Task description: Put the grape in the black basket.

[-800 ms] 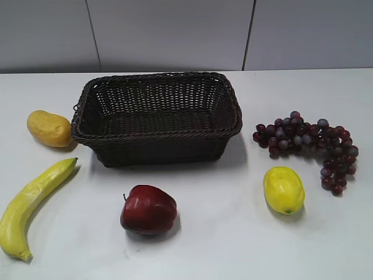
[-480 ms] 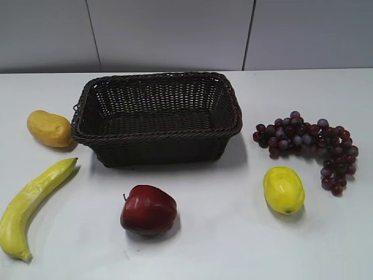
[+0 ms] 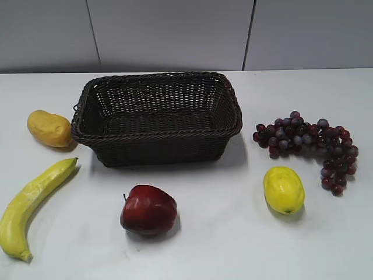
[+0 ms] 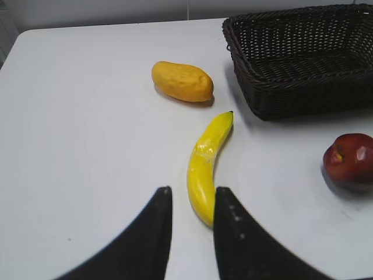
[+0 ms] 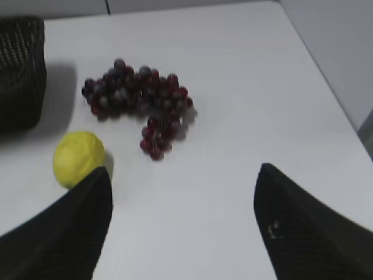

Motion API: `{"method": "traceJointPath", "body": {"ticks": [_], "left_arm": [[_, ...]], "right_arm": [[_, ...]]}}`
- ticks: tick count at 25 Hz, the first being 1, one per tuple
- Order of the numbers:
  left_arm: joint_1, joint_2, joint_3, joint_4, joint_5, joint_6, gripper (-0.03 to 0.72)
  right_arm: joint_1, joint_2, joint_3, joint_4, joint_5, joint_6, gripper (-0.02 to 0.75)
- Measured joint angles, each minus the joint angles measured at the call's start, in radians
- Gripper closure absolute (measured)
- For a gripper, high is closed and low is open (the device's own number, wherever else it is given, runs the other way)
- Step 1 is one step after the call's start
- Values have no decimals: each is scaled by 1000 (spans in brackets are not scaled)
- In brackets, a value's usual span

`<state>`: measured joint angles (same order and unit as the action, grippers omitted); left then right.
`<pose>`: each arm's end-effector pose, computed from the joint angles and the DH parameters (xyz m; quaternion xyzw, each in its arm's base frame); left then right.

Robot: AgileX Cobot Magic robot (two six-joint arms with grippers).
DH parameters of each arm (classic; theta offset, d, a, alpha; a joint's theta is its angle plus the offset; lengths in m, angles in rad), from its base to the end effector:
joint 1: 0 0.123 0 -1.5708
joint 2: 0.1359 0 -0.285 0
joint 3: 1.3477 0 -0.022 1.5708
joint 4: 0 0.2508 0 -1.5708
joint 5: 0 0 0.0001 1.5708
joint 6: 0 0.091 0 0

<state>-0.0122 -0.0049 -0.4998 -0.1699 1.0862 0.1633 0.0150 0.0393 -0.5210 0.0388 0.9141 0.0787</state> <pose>-0.0075 -0.0135 0.2761 0.0795 0.8518 -0.0459 0.5157 0.0043 0.0029 0.2955 0.0269 0.8174 0.0463 0.5735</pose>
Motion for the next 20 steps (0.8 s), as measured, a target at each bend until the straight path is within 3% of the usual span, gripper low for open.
{"method": "traceJointPath", "body": {"ticks": [13,20], "left_arm": [[0,0,0,0,0,0,461],[0,0,0,0,0,0,461]], "right_arm": [[0,440,63,9,-532,1,164],[3,826,7,9,-567,-14,164]]}}
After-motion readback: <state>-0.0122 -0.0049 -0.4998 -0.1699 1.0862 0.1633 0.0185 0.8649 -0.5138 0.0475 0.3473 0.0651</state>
